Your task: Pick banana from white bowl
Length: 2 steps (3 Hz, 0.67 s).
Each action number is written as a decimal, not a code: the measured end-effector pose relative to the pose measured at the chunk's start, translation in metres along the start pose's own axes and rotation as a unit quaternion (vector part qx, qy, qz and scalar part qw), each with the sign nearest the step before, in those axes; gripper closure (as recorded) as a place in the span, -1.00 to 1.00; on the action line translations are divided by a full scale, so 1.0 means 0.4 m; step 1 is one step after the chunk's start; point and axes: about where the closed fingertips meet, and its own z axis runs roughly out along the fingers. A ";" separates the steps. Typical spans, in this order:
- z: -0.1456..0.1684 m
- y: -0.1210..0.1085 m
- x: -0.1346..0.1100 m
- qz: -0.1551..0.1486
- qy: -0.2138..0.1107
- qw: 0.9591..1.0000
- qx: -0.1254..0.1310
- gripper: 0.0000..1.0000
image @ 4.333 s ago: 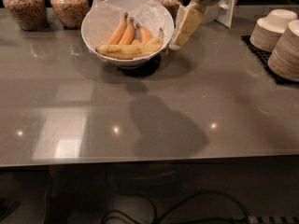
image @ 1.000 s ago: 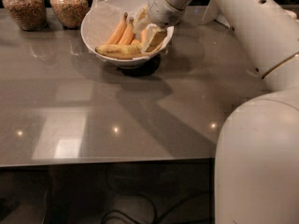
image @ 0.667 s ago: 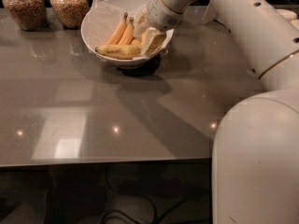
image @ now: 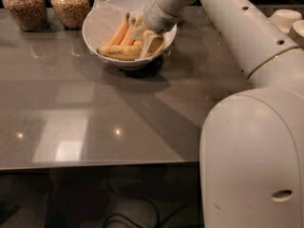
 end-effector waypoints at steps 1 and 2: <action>0.031 -0.013 0.010 -0.002 0.003 1.000 -0.008 -0.14; 0.055 -0.011 0.019 -0.001 0.005 1.000 -0.019 -0.12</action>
Offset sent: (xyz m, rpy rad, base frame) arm 0.0154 0.0036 -0.0239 -0.0531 0.0432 0.0144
